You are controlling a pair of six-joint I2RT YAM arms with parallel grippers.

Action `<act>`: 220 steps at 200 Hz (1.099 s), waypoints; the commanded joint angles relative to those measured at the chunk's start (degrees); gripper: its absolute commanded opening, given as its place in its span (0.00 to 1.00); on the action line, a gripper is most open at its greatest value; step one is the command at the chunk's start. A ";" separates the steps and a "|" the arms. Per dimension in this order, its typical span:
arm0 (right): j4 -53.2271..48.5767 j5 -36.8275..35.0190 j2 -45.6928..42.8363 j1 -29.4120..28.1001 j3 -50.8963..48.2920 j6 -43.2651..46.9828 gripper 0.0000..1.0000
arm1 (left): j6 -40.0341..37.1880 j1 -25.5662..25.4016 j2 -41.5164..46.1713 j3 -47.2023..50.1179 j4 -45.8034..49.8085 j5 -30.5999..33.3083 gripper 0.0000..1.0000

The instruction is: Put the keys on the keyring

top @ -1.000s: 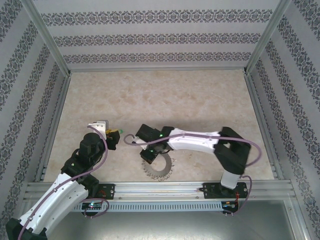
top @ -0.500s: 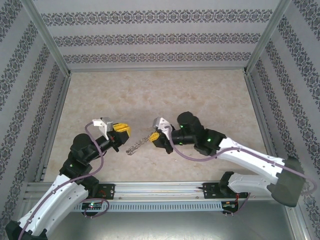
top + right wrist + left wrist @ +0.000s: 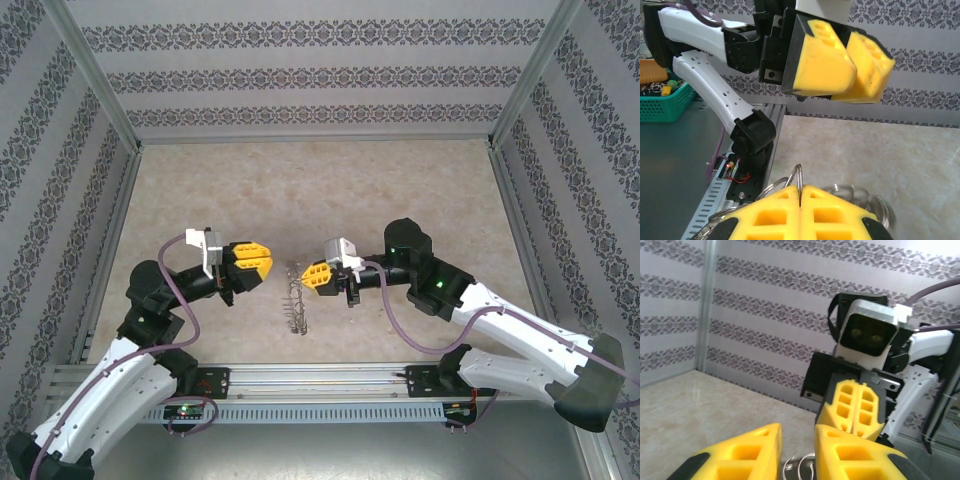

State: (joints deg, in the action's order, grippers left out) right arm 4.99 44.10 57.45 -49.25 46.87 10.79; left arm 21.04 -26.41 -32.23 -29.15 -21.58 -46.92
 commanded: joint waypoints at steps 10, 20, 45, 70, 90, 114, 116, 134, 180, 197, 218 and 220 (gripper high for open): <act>7.86 3.86 -1.79 0.13 0.51 -0.75 0.00 | -0.65 -1.90 -0.86 -2.56 -4.00 -6.62 0.21; 9.14 4.40 -1.81 0.08 0.41 -1.69 0.00 | -1.25 -2.84 -1.21 -2.96 -3.65 -6.93 0.20; 10.76 5.47 -1.84 0.11 0.50 -2.95 0.00 | -6.78 -6.49 -1.70 -5.04 2.40 -5.59 0.17; 11.24 5.49 -1.93 0.08 0.67 -3.49 0.00 | -12.58 -10.30 -2.02 -6.62 7.57 -1.96 0.16; 11.84 4.89 -1.94 0.12 0.46 -4.27 0.00 | -16.06 -13.03 -2.71 -7.57 10.53 0.51 0.15; 12.95 4.86 -2.09 0.12 0.07 -5.22 0.00 | -19.87 -15.76 -3.34 -8.35 13.87 4.07 0.14; 13.03 4.86 -2.11 0.12 0.06 -5.31 0.00 | -20.11 -15.90 -3.40 -8.42 14.07 4.23 0.14; 13.27 5.11 -2.26 0.11 -0.03 -5.40 0.00 | -21.74 -17.23 -4.24 -9.23 15.65 5.40 0.13; 13.70 4.97 -2.45 0.08 -0.33 -5.36 0.00 | -23.30 -18.32 -4.44 -9.36 16.31 7.06 0.13; 13.78 5.12 -2.78 0.08 -0.38 -5.59 0.00 | -23.61 -18.32 -3.49 -9.04 16.96 8.41 0.13; 13.68 5.30 -3.09 0.12 -0.40 -5.53 0.00 | -24.20 -18.32 -2.68 -8.95 17.89 10.03 0.13; 13.69 5.28 -3.12 0.12 -0.45 -5.45 0.00 | -24.20 -18.32 -2.60 -8.92 17.94 10.16 0.13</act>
State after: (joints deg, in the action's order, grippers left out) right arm 14.00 47.42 56.10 -49.23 46.37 5.89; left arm -1.10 -44.16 -35.88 -37.69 -6.24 -39.99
